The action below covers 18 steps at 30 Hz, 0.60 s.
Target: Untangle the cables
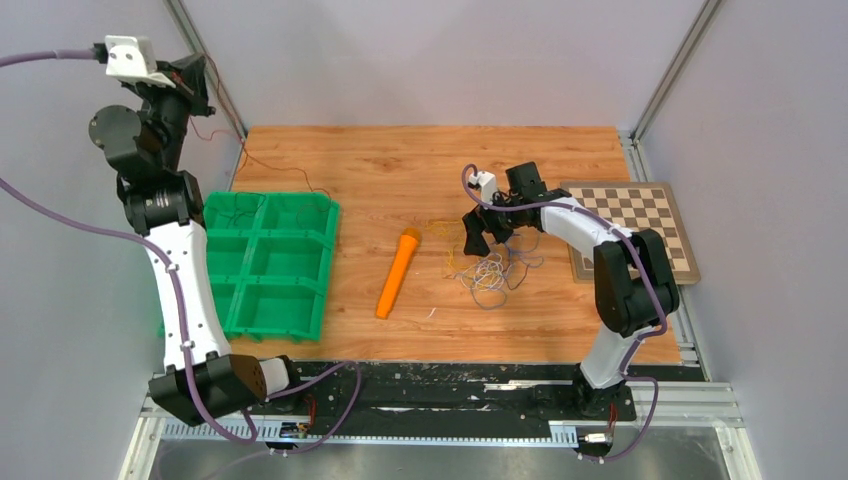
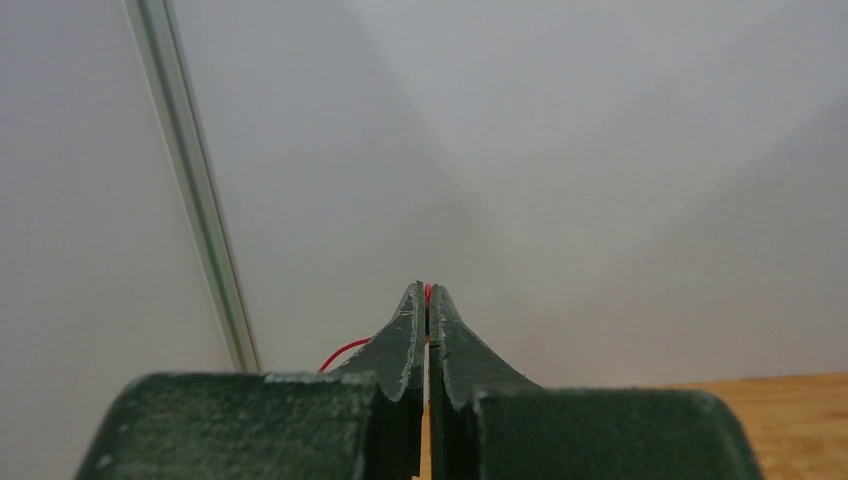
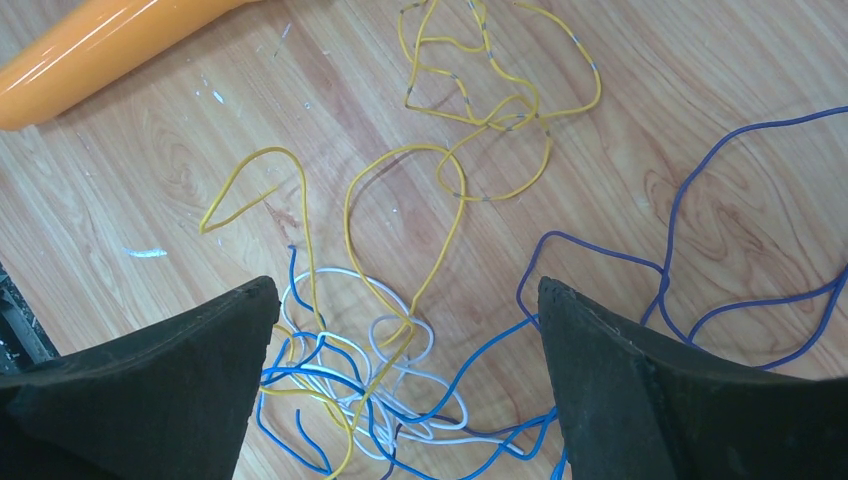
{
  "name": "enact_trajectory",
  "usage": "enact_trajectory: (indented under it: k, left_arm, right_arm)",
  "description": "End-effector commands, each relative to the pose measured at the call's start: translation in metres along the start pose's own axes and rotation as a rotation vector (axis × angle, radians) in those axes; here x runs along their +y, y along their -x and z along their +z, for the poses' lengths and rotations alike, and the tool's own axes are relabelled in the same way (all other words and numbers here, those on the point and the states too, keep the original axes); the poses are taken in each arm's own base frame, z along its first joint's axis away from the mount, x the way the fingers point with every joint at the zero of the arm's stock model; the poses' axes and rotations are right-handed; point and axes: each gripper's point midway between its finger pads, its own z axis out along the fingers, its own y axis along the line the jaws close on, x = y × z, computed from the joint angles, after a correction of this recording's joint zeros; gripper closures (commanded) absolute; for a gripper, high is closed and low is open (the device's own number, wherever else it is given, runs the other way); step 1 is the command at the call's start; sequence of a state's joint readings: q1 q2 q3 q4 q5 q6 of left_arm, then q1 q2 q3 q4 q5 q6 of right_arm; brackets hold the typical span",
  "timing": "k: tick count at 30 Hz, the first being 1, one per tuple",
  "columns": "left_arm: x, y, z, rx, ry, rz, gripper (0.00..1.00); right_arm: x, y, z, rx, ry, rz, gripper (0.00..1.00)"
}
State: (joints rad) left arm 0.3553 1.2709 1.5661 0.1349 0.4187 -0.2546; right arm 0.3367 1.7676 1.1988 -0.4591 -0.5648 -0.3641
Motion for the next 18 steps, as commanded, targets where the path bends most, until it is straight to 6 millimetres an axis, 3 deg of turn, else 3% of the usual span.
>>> enact_trajectory:
  k: [1,4,12,18]
  left_arm:
    - [-0.014,-0.002,-0.025,0.015,-0.036,0.053,1.0]
    - [-0.019,-0.033,-0.037,0.083,-0.064,0.04,1.0]
    - [-0.015,-0.093,-0.054,0.192,-0.075,0.068,1.0]
    - [-0.027,-0.12,-0.042,0.219,-0.135,-0.042,1.0]
  right_arm:
    - [-0.004,0.012,-0.006,-0.041,-0.02,-0.019,0.0]
    - [-0.003,0.01,-0.006,-0.037,-0.019,-0.017,0.0]
    - [0.004,0.006,-0.008,-0.039,0.007,-0.004,0.0]
    - [0.007,0.003,-0.008,-0.038,0.022,0.003,0.0]
